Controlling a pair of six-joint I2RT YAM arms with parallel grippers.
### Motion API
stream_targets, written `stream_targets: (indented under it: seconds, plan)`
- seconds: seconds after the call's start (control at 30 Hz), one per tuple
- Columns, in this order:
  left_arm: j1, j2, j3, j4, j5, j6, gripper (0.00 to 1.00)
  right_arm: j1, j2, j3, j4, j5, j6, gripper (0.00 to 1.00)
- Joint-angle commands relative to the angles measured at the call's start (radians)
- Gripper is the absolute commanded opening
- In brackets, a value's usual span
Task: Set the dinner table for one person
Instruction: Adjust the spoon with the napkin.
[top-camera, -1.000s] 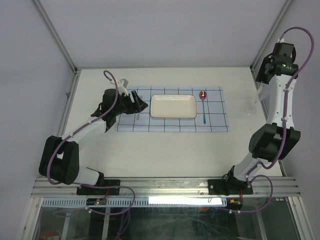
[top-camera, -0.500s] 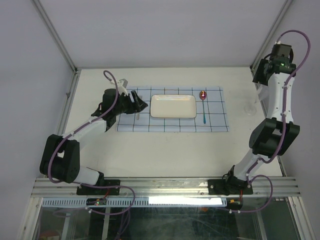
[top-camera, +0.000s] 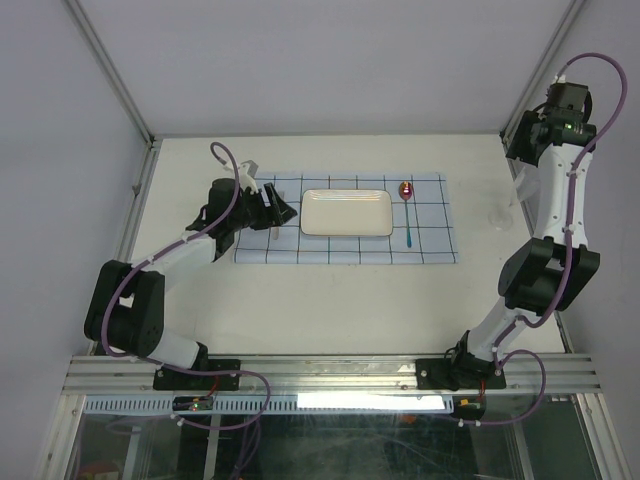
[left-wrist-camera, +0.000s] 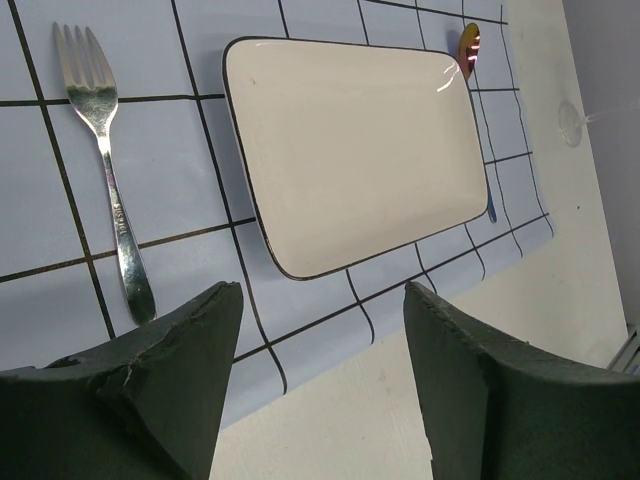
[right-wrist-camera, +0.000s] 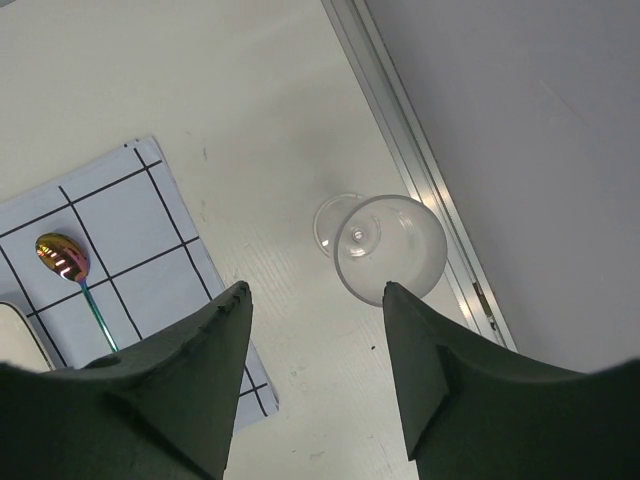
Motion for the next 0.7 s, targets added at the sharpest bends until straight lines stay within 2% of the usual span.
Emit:
stream_targets:
  seconds: [0.0,0.47,0.67]
  plan:
    - [0.01,-0.025,0.008,0.053,0.003,-0.006,0.67,-0.006,-0.02,0.051,0.023,-0.016,0.006,0.58]
    - [0.013,-0.068,0.032,0.02,-0.034,0.005,0.67,-0.003,-0.048,0.063,0.018,-0.055,0.011,0.58]
    - [0.014,-0.058,0.033,0.025,-0.064,0.001,0.67,0.078,-0.076,0.064,0.033,-0.073,0.015,0.58]
